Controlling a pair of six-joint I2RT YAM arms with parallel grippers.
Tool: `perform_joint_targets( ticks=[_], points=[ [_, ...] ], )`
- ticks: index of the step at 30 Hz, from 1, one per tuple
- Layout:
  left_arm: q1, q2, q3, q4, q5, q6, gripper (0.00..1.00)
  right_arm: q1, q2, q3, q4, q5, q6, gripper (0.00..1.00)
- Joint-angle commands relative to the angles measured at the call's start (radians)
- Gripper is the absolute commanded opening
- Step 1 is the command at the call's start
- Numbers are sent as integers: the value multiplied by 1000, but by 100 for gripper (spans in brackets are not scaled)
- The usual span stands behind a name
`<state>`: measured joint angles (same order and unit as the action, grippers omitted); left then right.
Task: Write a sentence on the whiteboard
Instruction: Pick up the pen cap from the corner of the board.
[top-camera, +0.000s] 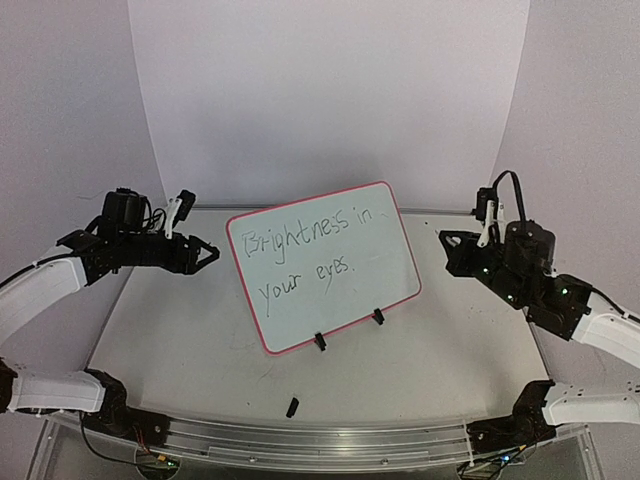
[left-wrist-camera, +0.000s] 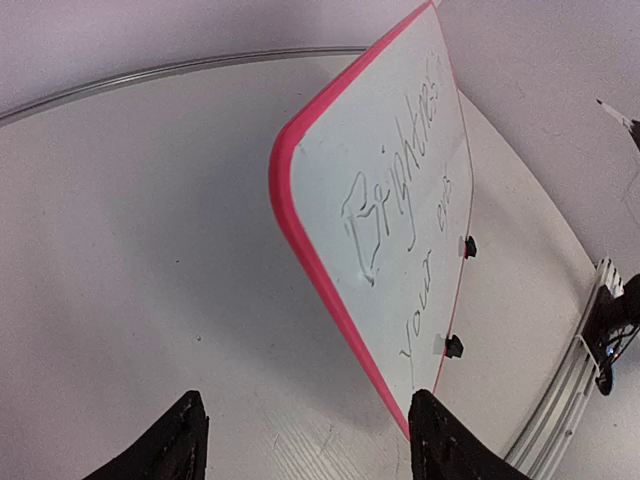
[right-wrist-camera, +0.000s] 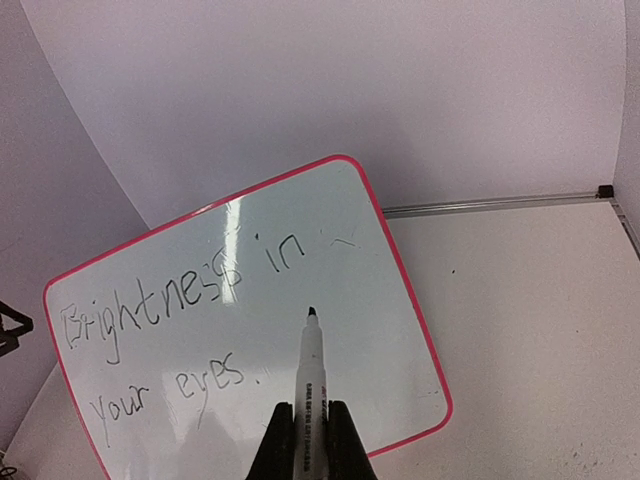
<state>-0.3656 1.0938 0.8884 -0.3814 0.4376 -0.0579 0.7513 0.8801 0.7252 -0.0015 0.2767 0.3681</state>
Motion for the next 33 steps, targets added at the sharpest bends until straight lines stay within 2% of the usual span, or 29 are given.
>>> perform_joint_targets(
  ticks=[1, 4, 9, 15, 19, 25, 29, 33],
  points=[
    [0, -73, -95, 17, -132, -262, 68, -3, -20, -34, 3, -27, 6, 0],
    [-10, -135, -176, 23, -147, -397, 68, -2, -32, -50, 3, -59, 8, 0],
    [-74, -301, -410, 195, -126, -593, 63, -3, -49, -82, 3, -110, 32, 0],
    [-257, -375, -527, 212, -196, -658, 58, -3, -62, -133, 3, -155, 77, 0],
    [-420, -309, -515, 212, -259, -674, 56, -3, -55, -133, 3, -218, 74, 0],
    [-678, -78, -427, 247, -314, -724, 56, -2, -18, -121, 3, -270, 90, 0],
    [-817, 43, -381, 285, -332, -771, 57, -3, -6, -119, 3, -302, 95, 0],
    [-894, 140, -360, 330, -316, -817, 57, -3, -2, -118, 3, -312, 101, 0]
  ],
)
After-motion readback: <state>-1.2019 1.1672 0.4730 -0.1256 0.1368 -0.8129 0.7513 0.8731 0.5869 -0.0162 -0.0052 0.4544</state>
